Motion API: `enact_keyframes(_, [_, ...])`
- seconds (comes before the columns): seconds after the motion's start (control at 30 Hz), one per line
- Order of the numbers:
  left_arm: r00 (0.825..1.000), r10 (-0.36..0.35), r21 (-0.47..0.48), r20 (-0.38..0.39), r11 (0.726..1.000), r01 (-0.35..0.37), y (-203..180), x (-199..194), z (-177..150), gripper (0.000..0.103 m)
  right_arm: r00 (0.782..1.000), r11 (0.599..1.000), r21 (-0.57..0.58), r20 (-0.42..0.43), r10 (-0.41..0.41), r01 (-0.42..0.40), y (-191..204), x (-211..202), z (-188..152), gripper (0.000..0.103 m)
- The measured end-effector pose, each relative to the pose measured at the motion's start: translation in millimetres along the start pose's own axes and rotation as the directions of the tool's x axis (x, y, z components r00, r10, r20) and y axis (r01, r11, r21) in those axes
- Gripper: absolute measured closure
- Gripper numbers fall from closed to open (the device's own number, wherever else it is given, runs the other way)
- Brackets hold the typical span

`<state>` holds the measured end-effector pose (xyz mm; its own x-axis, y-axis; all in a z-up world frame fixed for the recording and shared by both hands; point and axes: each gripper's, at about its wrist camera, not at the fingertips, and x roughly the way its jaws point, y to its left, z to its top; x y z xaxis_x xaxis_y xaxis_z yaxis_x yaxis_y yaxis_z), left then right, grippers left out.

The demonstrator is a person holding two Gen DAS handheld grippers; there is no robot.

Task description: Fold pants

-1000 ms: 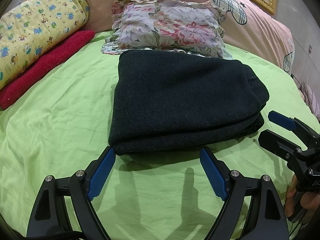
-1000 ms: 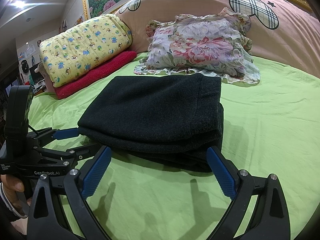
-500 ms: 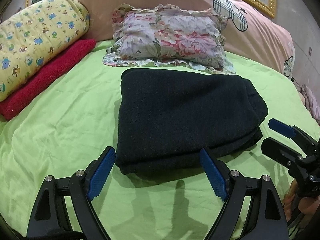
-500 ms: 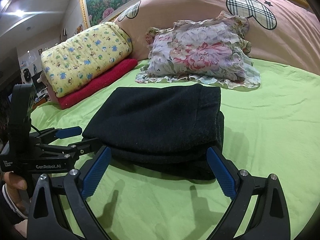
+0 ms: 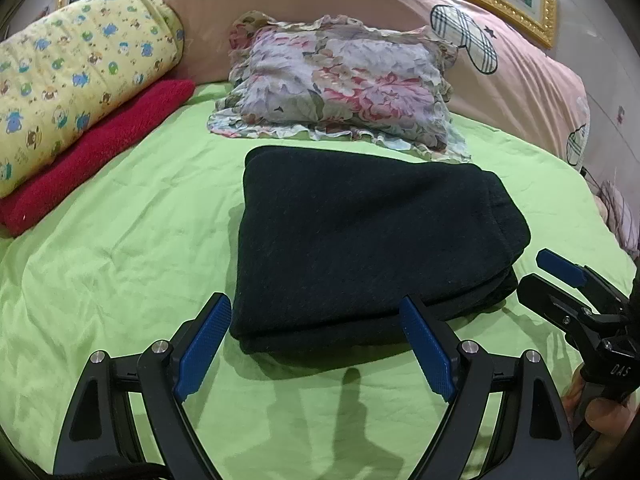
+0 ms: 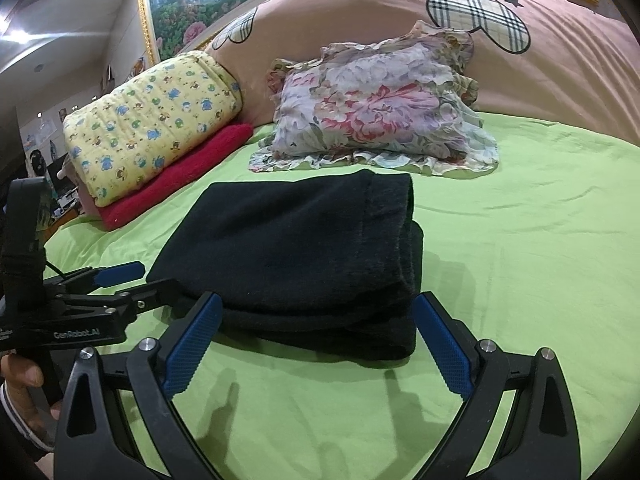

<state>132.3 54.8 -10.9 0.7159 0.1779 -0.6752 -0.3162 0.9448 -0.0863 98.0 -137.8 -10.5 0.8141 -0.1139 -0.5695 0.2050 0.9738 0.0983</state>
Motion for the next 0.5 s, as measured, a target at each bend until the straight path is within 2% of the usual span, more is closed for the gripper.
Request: enact_keyframes(0.5, [1.000, -0.001, 0.016, -0.013, 1.000, 0.001, -4.2, 7.9, 9.0, 0.016, 1.000, 1.000, 0.027, -0.010, 0.003, -0.003, -7.0, 5.0, 3.7, 0.006])
